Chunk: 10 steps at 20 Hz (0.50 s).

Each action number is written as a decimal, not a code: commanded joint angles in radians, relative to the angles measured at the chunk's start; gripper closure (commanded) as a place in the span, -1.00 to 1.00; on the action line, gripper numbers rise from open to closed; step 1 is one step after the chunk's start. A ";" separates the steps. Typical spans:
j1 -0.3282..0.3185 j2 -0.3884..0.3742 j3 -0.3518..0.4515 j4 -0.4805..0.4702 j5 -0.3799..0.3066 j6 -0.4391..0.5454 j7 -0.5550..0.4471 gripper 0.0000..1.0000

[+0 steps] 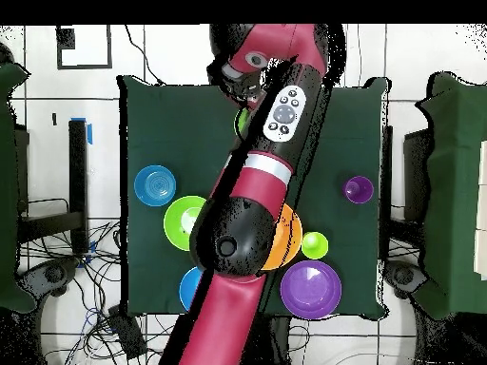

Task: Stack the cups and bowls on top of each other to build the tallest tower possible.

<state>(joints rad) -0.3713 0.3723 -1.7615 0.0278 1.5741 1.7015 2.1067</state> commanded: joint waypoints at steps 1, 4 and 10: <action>0.038 0.020 0.095 -0.007 -0.114 -0.001 -0.211 1.00; 0.048 0.018 0.134 -0.002 -0.148 0.015 -0.205 1.00; 0.085 0.012 0.258 0.026 -0.251 0.033 -0.184 1.00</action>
<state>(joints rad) -0.3228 0.3775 -1.6140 0.0285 1.4290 1.7017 2.1067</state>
